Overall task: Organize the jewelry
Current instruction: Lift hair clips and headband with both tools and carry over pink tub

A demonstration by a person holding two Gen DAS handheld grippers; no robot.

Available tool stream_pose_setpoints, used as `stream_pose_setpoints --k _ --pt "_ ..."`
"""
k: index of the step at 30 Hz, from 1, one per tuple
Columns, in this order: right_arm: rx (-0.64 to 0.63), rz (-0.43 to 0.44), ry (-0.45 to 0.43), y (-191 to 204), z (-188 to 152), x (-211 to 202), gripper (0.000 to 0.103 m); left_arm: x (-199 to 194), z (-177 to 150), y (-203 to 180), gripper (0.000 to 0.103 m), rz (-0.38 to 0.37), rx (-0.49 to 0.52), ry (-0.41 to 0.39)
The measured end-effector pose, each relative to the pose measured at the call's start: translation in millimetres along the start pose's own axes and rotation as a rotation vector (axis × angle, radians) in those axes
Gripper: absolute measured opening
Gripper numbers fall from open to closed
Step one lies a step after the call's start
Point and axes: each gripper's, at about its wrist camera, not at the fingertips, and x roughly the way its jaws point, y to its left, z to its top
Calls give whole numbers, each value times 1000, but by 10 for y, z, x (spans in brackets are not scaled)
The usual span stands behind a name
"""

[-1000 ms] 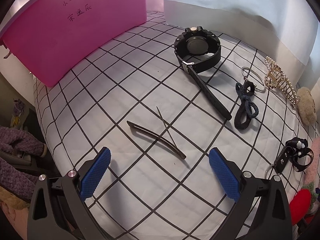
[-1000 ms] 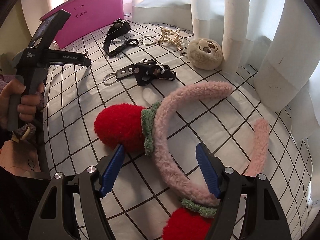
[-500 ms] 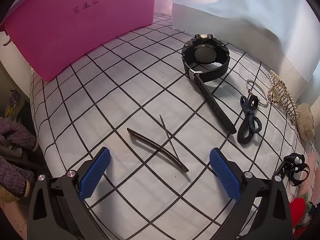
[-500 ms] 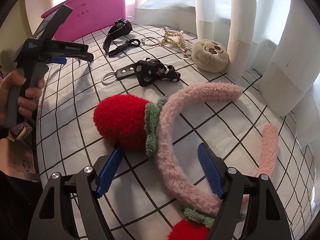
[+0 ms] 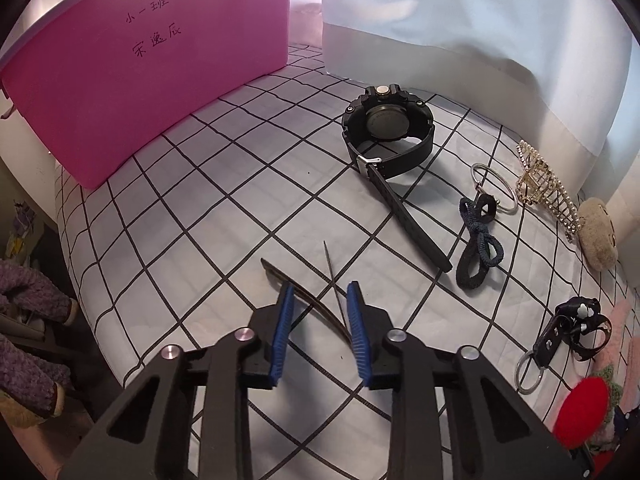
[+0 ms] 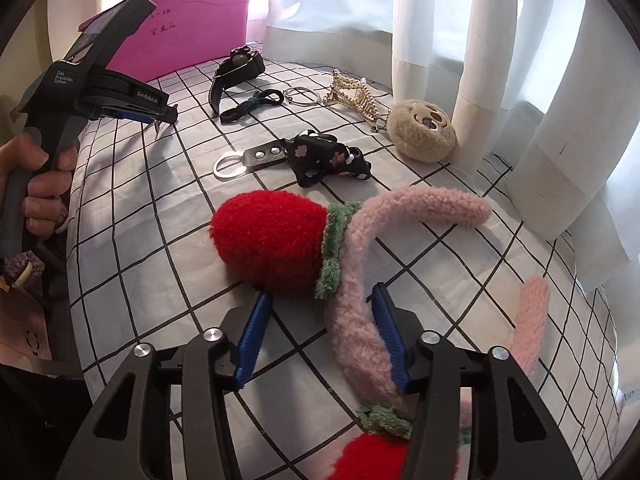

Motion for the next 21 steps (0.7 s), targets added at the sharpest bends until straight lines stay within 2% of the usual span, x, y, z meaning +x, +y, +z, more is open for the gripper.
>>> stream_pose_setpoints --k 3,4,13,17,21 --pt "3 -19 13 64 12 5 16 -27 -35 3 12 7 14 -2" --pt "15 -15 19 67 19 8 15 -39 -53 5 12 2 16 0" --pt "161 35 -10 44 54 -152 14 -142 -133 77 11 -73 49 69" --pt "228 62 -37 26 109 -258 13 -257 -148 115 11 -87 67 64" --pt "225 52 -54 74 179 -375 13 -426 -151 146 11 -91 89 53"
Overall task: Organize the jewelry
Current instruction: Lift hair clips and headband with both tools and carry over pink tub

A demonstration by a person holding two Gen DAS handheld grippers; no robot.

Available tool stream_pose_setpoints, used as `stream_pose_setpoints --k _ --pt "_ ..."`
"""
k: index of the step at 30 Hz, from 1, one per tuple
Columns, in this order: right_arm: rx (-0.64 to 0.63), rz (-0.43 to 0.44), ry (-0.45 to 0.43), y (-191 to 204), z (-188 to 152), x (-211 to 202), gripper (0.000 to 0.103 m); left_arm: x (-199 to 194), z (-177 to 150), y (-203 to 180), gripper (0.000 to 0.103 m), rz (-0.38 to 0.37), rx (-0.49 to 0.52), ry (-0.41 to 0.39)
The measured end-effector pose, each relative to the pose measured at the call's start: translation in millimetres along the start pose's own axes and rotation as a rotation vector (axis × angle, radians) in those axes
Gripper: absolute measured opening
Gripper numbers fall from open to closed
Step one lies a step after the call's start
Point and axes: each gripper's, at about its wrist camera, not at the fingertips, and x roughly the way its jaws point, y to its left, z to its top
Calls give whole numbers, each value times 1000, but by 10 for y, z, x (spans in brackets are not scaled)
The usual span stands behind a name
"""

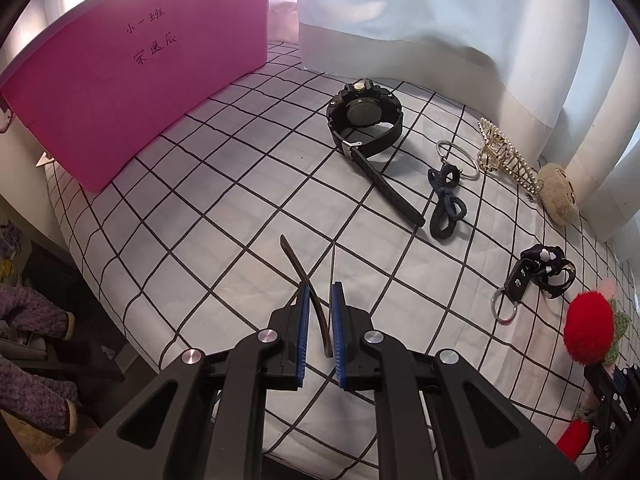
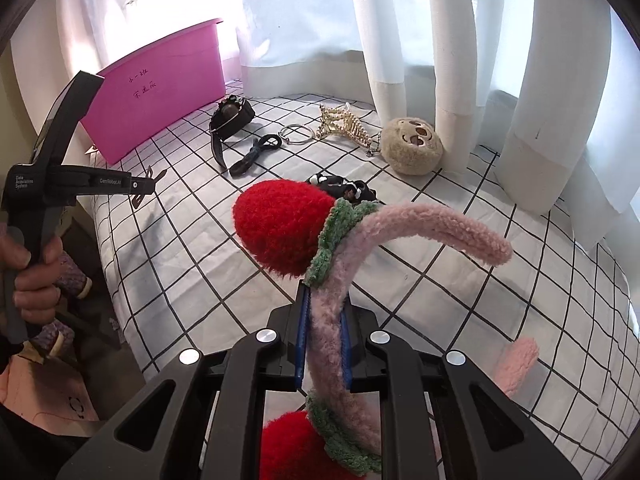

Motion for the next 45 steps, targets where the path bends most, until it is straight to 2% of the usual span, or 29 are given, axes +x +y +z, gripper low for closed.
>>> stream_pose_setpoints --k 11,22,28,33,38,42,45 --pt "-20 -9 -51 120 248 -325 13 -468 91 26 11 -16 32 -48" --pt "-88 78 -165 414 803 -605 13 -982 302 190 11 5 -1 -133" --pt "-145 142 -250 699 1328 -687 13 -1256 573 398 11 5 -27 -191" --pt "-179 190 -312 1024 1846 -622 13 -1472 932 736 11 8 -63 -263" --pt "-216 238 -377 1514 2480 -546 13 -1639 1404 1205 11 11 -78 -319" --pt "-241 289 -413 1953 3021 -398 13 -1721 1796 1654 11 41 -94 -368" --pt "-253 329 -421 2271 3412 -273 13 -1663 2046 2032 11 61 -124 -362"
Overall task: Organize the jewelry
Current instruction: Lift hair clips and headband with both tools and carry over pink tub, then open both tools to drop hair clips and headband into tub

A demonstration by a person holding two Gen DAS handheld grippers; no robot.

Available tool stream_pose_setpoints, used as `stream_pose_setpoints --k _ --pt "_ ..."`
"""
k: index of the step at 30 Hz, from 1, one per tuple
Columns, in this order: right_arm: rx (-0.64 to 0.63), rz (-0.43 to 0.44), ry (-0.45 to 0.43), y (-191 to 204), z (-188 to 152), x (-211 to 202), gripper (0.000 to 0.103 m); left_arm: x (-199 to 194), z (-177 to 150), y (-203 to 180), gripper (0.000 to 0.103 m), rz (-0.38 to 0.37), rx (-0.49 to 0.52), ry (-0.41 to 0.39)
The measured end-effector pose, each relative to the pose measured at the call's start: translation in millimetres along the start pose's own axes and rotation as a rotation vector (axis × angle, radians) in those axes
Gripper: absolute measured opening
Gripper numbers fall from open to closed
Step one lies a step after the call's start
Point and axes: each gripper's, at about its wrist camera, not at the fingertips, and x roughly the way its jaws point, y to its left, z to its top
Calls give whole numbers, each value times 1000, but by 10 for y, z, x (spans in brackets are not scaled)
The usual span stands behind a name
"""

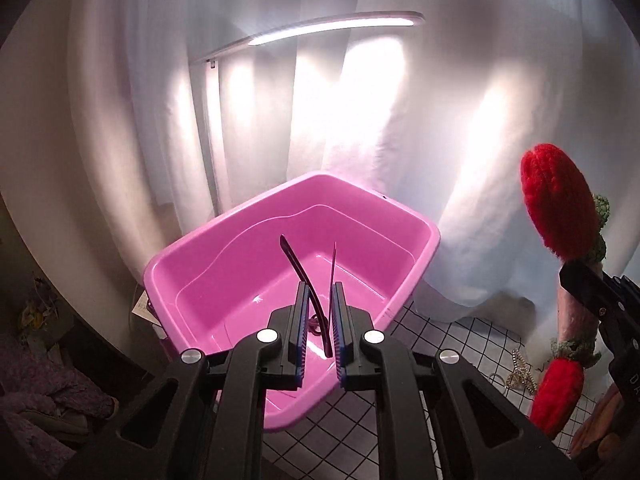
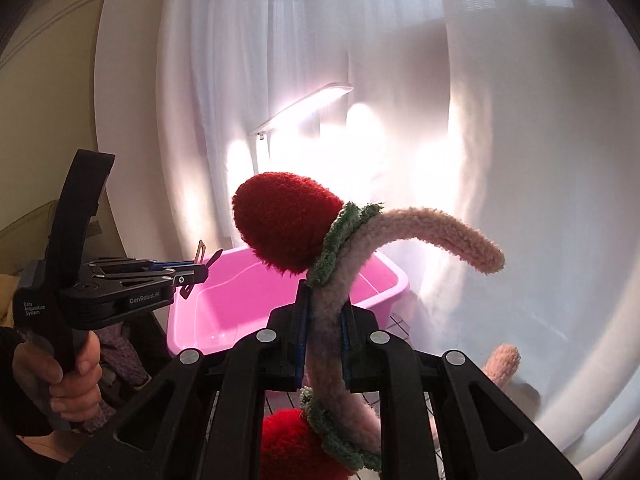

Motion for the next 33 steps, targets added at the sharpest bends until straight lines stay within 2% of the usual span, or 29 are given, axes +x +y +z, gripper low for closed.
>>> stream_pose_setpoints --k 6,12,17,23,28,33 --pt "-10 88 27 186 558 746 13 402 300 557 11 55 -59 38" --pt "-27 161 158 295 800 1551 13 889 376 866 11 78 -153 147" --pt "8 202 344 236 710 2228 13 1211 310 966 11 104 -204 262" --pt "98 169 593 31 544 2892 13 1651 189 1015 12 136 -243 416" --pt "156 156 747 -54 339 3236 13 1886 66 1085 12 160 -281 516" --pt "155 126 832 -14 216 3444 14 2031 15 1134 13 168 -296 576"
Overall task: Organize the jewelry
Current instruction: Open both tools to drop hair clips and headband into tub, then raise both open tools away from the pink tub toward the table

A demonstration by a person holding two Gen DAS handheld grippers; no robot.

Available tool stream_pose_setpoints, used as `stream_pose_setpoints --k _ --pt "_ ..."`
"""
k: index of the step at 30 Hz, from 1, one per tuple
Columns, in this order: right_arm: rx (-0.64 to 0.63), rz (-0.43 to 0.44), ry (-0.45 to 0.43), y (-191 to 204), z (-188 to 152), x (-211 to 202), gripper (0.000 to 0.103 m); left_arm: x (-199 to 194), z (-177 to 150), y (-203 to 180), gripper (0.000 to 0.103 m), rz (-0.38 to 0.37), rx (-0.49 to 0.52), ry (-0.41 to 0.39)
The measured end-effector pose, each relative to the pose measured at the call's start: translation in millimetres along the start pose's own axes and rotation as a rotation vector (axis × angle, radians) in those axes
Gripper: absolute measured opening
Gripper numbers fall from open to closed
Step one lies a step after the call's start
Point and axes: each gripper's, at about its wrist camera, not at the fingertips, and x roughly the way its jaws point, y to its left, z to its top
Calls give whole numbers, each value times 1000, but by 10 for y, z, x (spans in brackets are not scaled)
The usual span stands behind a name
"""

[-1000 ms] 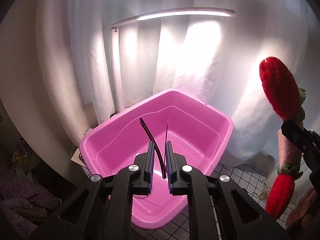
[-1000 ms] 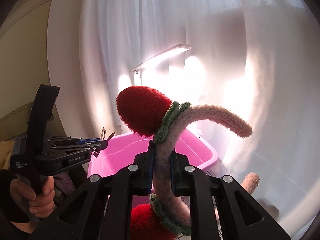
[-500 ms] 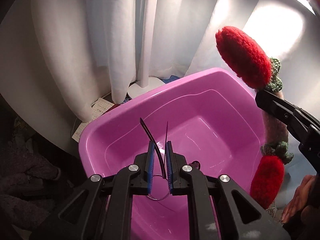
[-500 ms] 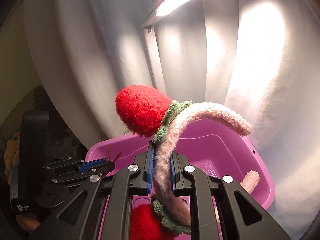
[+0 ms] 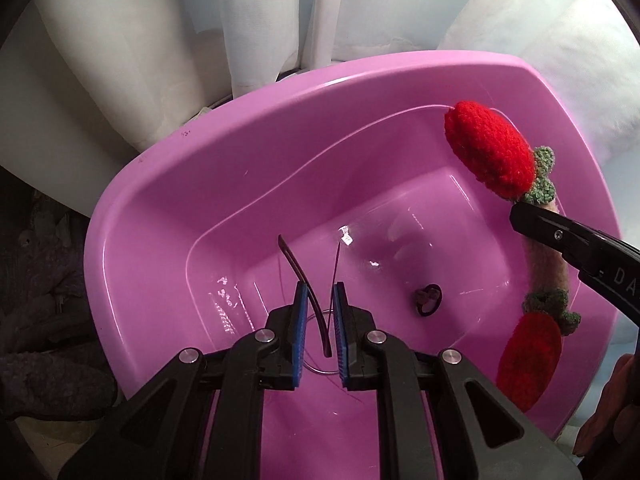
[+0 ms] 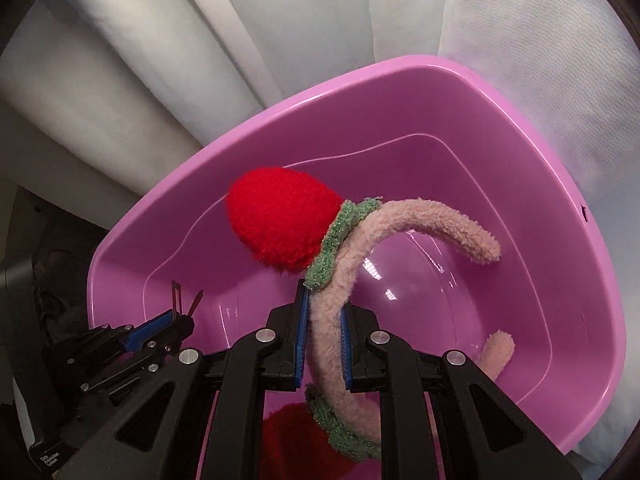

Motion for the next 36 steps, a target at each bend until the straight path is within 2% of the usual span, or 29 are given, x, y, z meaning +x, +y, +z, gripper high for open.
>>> stream_pose_setpoints --k 4,6,8,9,10,12,14,15,22,25,36 --pt "5 -12 29 -48 154 112 15 28 10 -25 15 11 7 15" --pt "6 -25 33 -53 153 138 21 25 -2 -28 17 17 15 15" --pt "16 -17 36 -79 191 157 33 2 -6 -35 26 12 36 13" --pt "24 -9 31 -88 202 148 49 -18 -14 -63 38 11 53 7" --pt "29 -1 23 -86 238 134 59 -49 -27 -98 51 3 72 -5" --pt "32 -2 13 -86 266 108 59 -117 -64 -166 65 -2 102 -31" --pt "40 -9 7 -86 248 110 62 -192 -96 -201 79 27 114 -62" --pt "43 -11 6 -82 250 104 64 -226 -105 -192 94 37 107 -78" --pt "54 -10 -15 -96 392 33 64 -375 -103 -86 95 43 82 -119" --pt "53 -8 -33 -135 132 -97 64 -467 -128 -97 95 45 83 -141" --pt "46 -38 -110 -35 -181 -510 64 -700 -292 -49 95 57 97 -225"
